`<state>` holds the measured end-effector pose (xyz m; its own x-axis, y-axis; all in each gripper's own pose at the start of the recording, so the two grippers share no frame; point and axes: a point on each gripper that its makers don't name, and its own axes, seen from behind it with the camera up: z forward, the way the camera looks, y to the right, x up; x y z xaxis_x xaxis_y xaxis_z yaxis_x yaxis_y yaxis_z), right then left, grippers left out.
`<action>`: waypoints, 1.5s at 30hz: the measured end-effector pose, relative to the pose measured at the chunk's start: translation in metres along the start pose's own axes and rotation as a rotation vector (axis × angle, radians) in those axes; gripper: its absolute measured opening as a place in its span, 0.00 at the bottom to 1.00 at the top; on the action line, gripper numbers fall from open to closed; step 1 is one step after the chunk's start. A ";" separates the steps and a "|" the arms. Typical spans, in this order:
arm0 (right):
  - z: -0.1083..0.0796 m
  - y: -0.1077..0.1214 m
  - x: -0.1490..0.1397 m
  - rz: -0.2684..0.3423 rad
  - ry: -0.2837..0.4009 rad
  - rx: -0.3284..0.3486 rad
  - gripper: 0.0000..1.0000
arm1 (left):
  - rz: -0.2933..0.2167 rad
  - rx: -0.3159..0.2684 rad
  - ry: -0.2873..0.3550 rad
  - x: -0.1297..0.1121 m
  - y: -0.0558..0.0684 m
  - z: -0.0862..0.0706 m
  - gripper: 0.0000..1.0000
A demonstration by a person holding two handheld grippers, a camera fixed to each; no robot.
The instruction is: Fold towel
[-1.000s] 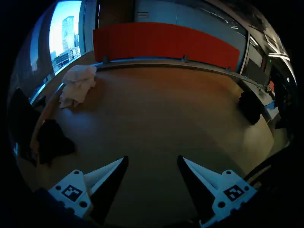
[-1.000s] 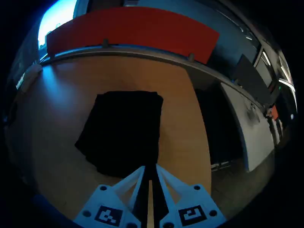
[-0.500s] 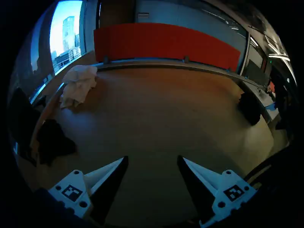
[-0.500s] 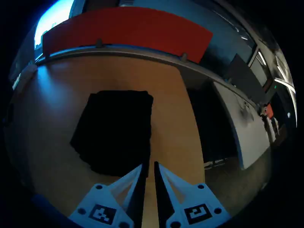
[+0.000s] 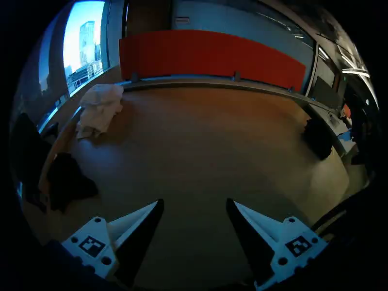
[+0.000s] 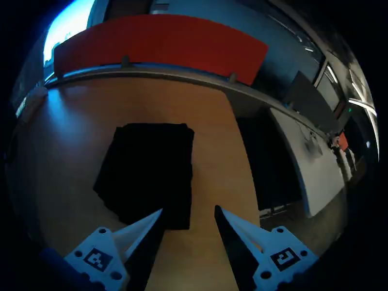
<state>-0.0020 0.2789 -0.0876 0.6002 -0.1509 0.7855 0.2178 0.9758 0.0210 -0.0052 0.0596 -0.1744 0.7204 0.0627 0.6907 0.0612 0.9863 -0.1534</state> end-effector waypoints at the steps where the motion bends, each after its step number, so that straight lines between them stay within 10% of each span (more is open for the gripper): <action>1: 0.000 -0.001 0.001 0.001 0.004 0.001 0.73 | -0.001 0.000 0.001 0.000 0.000 0.000 0.95; 16: -0.017 -0.017 0.047 0.076 0.188 0.006 0.94 | -0.018 -0.006 0.030 0.011 0.003 -0.002 0.95; 39: -0.092 -0.026 0.169 0.248 0.694 -0.024 0.95 | -0.021 -0.002 0.080 0.035 0.003 -0.002 0.96; 45: -0.101 -0.027 0.180 0.265 0.737 -0.032 0.98 | -0.020 0.008 0.122 0.046 0.001 -0.003 0.95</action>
<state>0.1779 0.2098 -0.0089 0.9889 0.0089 0.1485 0.0115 0.9906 -0.1362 0.0297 0.0629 -0.1451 0.7976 0.0247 0.6026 0.0708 0.9884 -0.1343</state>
